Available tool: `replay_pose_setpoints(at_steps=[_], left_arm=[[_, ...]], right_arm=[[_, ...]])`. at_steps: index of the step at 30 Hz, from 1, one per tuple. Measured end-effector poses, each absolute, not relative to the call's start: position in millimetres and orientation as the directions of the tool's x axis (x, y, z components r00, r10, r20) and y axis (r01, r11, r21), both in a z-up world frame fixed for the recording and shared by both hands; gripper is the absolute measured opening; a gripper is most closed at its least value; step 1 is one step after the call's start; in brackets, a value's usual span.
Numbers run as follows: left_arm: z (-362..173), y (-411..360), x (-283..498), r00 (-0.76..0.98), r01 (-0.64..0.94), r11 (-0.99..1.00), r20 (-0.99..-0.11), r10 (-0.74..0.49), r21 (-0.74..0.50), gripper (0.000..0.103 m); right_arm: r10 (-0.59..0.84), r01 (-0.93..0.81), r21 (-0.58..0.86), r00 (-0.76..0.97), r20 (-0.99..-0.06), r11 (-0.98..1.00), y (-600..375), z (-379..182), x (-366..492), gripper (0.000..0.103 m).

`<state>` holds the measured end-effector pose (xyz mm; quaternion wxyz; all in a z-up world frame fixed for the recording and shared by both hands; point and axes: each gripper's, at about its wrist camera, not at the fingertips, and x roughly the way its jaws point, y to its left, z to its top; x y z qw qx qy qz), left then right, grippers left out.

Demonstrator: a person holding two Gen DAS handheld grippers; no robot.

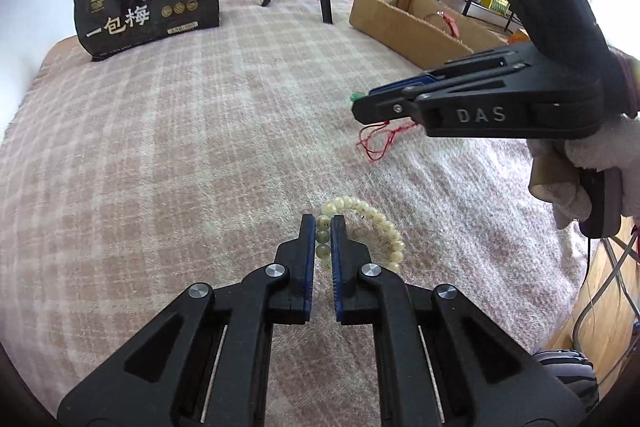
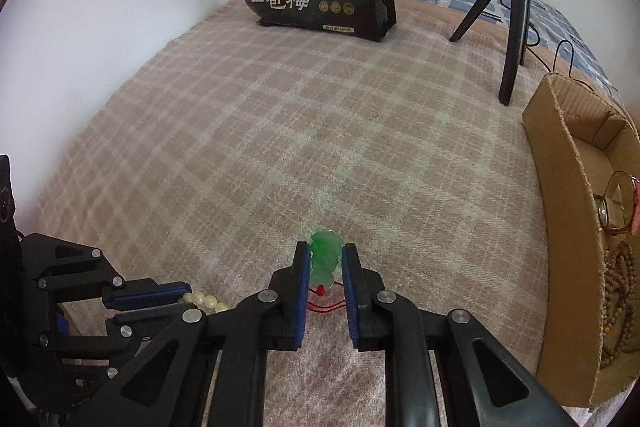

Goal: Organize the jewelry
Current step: 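Close the left tool on the cream bracelet while the right tool grips the green pendant, then carry the bracelet in the left tool and pendant in the right tool over the box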

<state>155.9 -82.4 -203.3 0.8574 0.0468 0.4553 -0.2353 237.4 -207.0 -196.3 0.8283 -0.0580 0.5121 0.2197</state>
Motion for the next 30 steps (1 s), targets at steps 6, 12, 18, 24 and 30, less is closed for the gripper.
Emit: replay_pose_setpoints(at_steps=[6, 12, 18, 24, 30], left_arm=[[-185, -83, 152, 0.507, 0.453, 0.883, -0.78, -0.366, -0.119, 0.005], [-171, -85, 150, 0.529, 0.452, 0.885, -0.764, -0.368, -0.113, 0.005], [-157, -90, 151, 0.55, 0.46, 0.882, -0.747, -0.373, -0.102, 0.005], [-142, -102, 158, 0.569, 0.473, 0.876, -0.727, -0.385, -0.093, 0.005], [-124, -120, 169, 0.586, 0.494, 0.865, -0.699, -0.41, -0.094, 0.005]], right_arm=[[0.297, -0.401, 0.117, 0.424, -0.855, 0.909, -221, -175, 225, 0.014], [0.287, -0.376, 0.105, 0.471, -0.834, 0.921, -236, -155, 210, 0.014], [0.291, -0.343, 0.121, 0.505, -0.812, 0.932, -258, -138, 195, 0.014], [0.299, -0.294, 0.156, 0.546, -0.782, 0.943, -290, -119, 179, 0.014], [0.275, -0.241, 0.159, 0.586, -0.762, 0.957, -323, -102, 170, 0.014]])
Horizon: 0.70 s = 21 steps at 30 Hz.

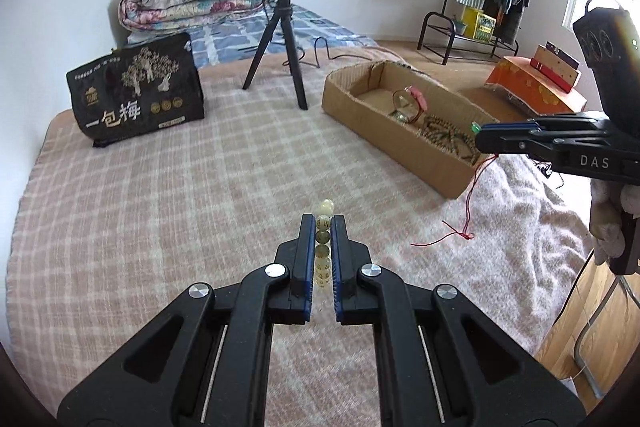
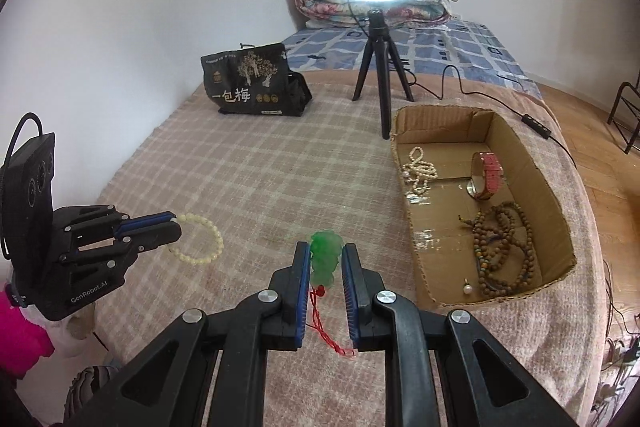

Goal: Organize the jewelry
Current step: 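Carry the bracelet in the left tool and pendant in the right tool over the box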

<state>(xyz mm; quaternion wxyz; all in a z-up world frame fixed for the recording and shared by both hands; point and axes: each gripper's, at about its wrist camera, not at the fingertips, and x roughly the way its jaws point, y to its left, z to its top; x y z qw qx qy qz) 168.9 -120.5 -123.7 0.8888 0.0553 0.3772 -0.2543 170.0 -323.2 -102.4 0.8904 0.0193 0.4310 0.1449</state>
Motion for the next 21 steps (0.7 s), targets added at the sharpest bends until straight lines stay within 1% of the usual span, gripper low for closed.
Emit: replay_pose_setpoints(at_steps=[6, 15, 21], left_arm=[[-107, -142, 183, 0.598, 0.515, 0.852, -0.674, -0.435, -0.093, 0.005], [-79, -172, 207, 0.623, 0.542, 0.836, -0.629, -0.465, -0.08, 0.005], [-68, -193, 225, 0.63, 0.556, 0.828, -0.61, -0.48, -0.078, 0.005]], right_arm=[[0.247, -0.193, 0.161, 0.615, -0.749, 0.968, -353, -89, 163, 0.014], [0.171, -0.151, 0.094, 0.655, -0.736, 0.984, -374, -66, 160, 0.014], [0.148, -0.149, 0.062, 0.677, -0.721, 0.987, -380, -55, 166, 0.014]])
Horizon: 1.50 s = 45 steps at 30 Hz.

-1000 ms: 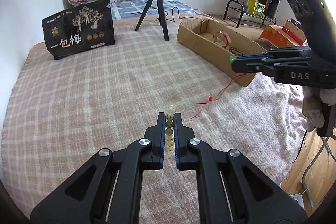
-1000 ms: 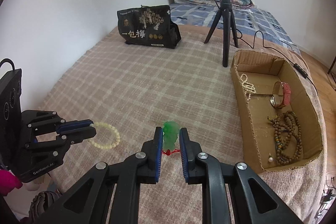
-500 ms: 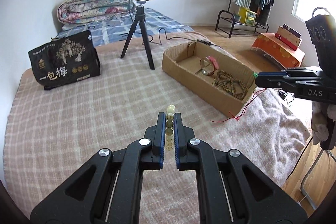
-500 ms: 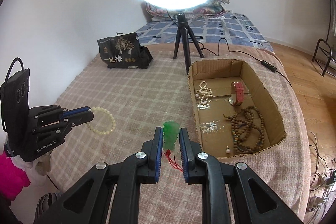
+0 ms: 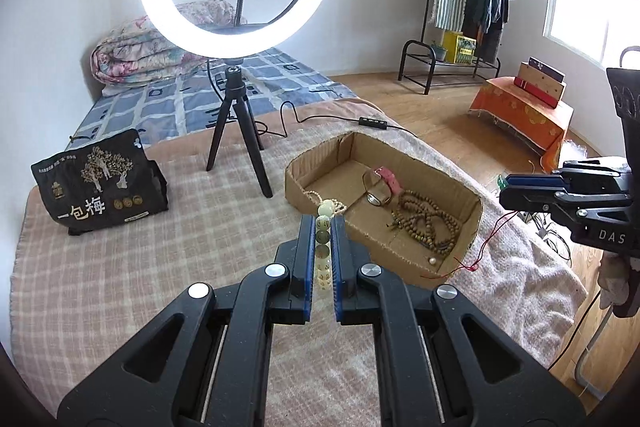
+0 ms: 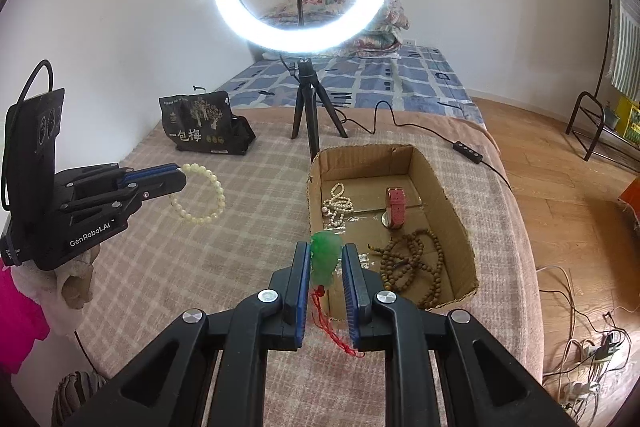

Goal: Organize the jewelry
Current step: 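Carry the bracelet in the left tool and pendant in the right tool over the box, then open the left tool to drop the bracelet while the right tool releases the pendant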

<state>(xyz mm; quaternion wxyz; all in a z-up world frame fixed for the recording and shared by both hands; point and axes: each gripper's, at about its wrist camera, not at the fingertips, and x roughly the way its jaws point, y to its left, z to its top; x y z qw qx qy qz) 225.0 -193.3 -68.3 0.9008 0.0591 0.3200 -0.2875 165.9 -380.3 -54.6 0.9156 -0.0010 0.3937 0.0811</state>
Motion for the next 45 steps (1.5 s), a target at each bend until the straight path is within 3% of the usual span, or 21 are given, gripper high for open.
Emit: replay_pose_setpoints(at_steps=[38, 41, 42, 43, 45], left_arm=[[-103, -295, 318, 0.564, 0.563, 0.817, -0.665, -0.489, -0.124, 0.005], [-102, -297, 318, 0.565, 0.563, 0.818, -0.666, -0.487, -0.12, 0.005], [-102, -297, 318, 0.563, 0.563, 0.818, -0.668, -0.487, -0.121, 0.005], [-102, -297, 318, 0.561, 0.565, 0.816, -0.668, -0.489, -0.123, 0.006], [-101, -298, 316, 0.558, 0.571, 0.812, -0.668, -0.492, -0.121, 0.021]], right_arm=[[0.123, -0.098, 0.079, 0.612, -0.781, 0.992, -405, -115, 210, 0.017], [0.105, -0.083, 0.068, 0.616, -0.781, 0.994, -406, -114, 209, 0.031], [0.09, -0.069, 0.06, 0.619, -0.78, 0.996, -406, -113, 209, 0.042], [0.077, -0.055, 0.054, 0.624, -0.778, 0.997, -407, -113, 208, 0.063], [0.049, -0.021, 0.047, 0.643, -0.764, 0.999, -408, -109, 206, 0.091]])
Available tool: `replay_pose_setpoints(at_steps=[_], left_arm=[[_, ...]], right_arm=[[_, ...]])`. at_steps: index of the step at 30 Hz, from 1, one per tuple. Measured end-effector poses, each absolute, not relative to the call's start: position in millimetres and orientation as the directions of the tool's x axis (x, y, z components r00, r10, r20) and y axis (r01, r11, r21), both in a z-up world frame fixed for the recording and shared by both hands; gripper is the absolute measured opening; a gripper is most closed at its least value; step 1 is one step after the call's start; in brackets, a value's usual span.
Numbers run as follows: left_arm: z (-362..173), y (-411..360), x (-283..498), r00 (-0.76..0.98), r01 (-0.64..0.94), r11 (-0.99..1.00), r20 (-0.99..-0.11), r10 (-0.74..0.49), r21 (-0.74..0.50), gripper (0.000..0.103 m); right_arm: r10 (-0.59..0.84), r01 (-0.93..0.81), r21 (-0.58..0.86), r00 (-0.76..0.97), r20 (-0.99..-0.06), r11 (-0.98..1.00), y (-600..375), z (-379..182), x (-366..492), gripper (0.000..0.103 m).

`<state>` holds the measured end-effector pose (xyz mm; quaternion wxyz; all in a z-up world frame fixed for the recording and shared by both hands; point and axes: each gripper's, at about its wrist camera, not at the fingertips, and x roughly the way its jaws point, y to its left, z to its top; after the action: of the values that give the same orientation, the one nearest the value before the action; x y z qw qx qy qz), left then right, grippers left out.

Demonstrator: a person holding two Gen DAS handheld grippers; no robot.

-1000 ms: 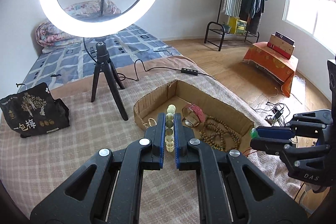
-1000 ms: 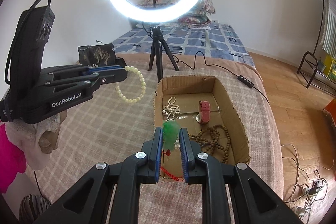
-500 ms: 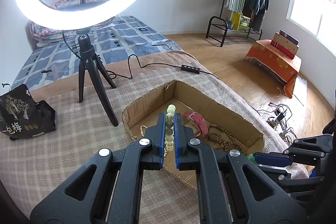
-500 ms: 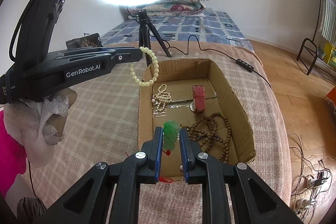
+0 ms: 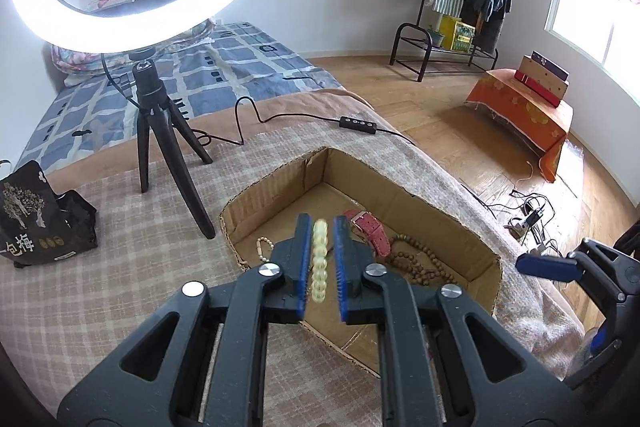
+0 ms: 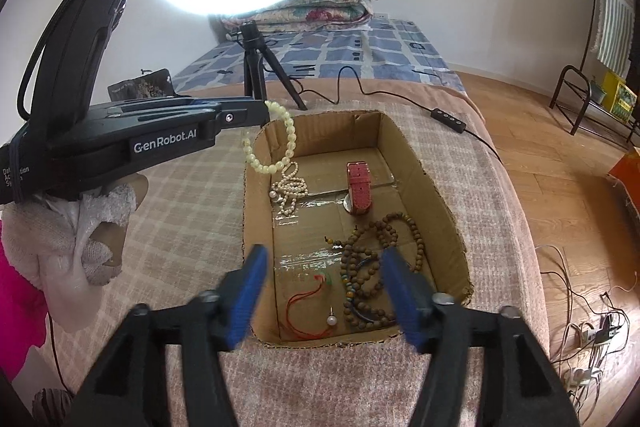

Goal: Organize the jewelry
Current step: 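Open the left tool to drop the bracelet while the right tool releases the pendant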

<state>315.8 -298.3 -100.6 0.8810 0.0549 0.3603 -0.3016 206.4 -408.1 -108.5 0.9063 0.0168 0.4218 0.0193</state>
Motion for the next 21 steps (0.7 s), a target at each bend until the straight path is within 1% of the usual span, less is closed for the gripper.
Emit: replay_pose_setpoints(at_steps=[1, 2, 3, 4, 6, 10, 13, 21], left_arm=[[-99, -298, 314, 0.566, 0.571, 0.813, -0.662, -0.491, -0.116, 0.04], [-96, -297, 312, 0.58, 0.567, 0.817, -0.653, -0.488, -0.107, 0.056], [-94, -296, 311, 0.591, 0.563, 0.82, -0.644, -0.486, -0.101, 0.06], [-92, -295, 309, 0.598, 0.561, 0.822, -0.636, -0.487, -0.102, 0.062], [-88, -293, 309, 0.595, 0.559, 0.822, -0.636, -0.491, -0.112, 0.062], [-82, -289, 306, 0.602, 0.553, 0.826, -0.633, -0.487, -0.11, 0.063], [-78, -285, 302, 0.609, 0.55, 0.829, -0.63, -0.482, -0.102, 0.071], [-60, -265, 284, 0.632, 0.534, 0.84, -0.617, -0.469, -0.091, 0.071]], right_arm=[[0.041, -0.007, 0.048, 0.659, -0.751, 0.999, -409, -105, 204, 0.096], [0.038, 0.002, 0.053, 0.669, -0.743, 0.999, -410, -103, 203, 0.097], [0.038, 0.011, 0.061, 0.672, -0.739, 0.998, -411, -101, 203, 0.101], [0.04, 0.019, 0.072, 0.673, -0.738, 0.997, -412, -100, 203, 0.103], [0.044, 0.036, 0.09, 0.661, -0.749, 0.995, -414, -99, 203, 0.103], [0.013, 0.063, 0.068, 0.628, -0.778, 0.996, -413, -101, 207, 0.103], [0.003, 0.074, 0.064, 0.626, -0.78, 0.995, -413, -101, 203, 0.103], [-0.025, 0.086, 0.039, 0.631, -0.776, 0.996, -406, -87, 189, 0.103]])
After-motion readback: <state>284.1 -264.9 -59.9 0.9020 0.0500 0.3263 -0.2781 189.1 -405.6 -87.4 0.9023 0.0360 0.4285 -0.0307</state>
